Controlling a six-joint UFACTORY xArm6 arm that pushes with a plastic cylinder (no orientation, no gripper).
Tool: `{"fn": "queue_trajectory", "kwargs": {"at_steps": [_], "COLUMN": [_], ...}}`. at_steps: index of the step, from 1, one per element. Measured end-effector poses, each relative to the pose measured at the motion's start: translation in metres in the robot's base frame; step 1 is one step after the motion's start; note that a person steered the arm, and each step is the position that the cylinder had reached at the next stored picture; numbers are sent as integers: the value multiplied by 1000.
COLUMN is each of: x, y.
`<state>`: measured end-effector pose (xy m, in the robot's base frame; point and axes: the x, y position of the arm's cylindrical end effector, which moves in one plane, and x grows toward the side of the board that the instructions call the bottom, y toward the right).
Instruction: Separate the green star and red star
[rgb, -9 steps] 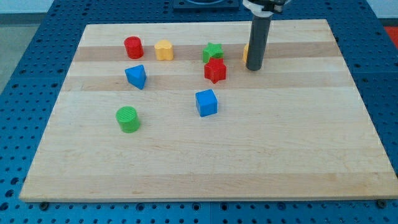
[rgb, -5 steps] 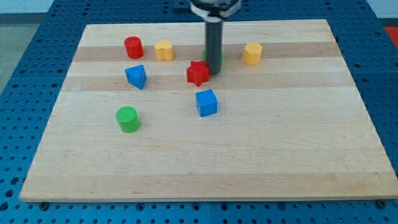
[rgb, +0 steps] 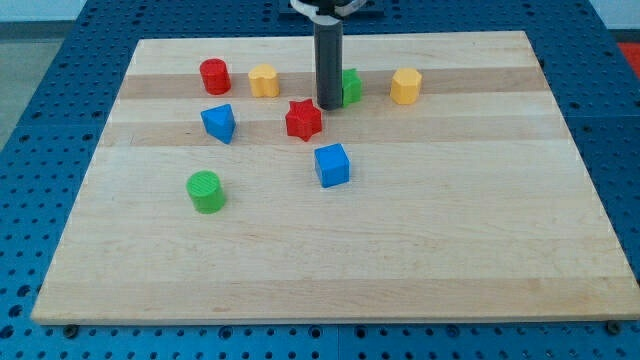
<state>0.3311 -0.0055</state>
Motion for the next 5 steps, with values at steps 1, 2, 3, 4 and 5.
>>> {"fn": "queue_trajectory", "kwargs": {"at_steps": [1, 2, 3, 4, 5], "x": [-2, -2, -5, -6, -6], "y": [0, 0, 0, 0, 0]}}
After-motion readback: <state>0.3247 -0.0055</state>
